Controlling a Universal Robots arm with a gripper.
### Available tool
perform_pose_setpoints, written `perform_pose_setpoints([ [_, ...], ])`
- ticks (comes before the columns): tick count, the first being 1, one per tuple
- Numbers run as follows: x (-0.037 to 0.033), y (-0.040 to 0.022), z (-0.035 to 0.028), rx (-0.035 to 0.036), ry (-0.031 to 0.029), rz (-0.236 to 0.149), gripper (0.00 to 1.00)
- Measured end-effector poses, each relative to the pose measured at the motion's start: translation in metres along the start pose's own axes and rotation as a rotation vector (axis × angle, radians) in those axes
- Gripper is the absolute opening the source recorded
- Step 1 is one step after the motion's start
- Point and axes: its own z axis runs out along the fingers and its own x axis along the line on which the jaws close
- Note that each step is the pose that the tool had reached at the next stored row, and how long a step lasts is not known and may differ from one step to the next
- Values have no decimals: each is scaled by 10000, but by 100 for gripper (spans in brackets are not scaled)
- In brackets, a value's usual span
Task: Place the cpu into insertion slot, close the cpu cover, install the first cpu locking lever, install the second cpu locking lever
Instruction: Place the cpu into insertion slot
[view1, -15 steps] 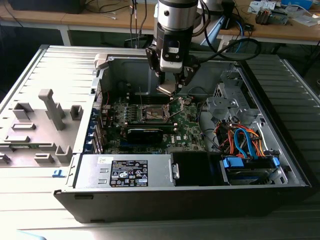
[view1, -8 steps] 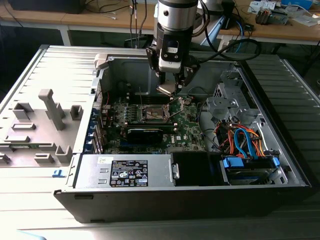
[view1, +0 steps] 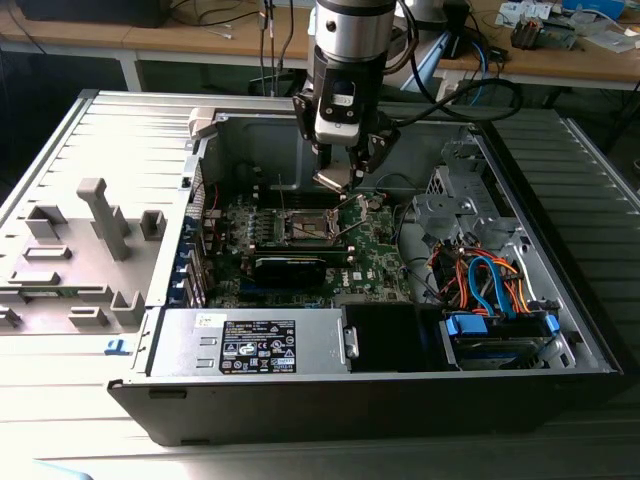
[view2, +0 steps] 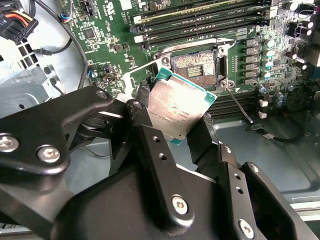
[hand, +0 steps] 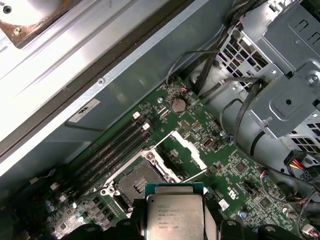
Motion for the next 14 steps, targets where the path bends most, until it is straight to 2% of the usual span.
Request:
perform_pose_setpoints([
  [14,0,0,8,24,-49,483,55],
])
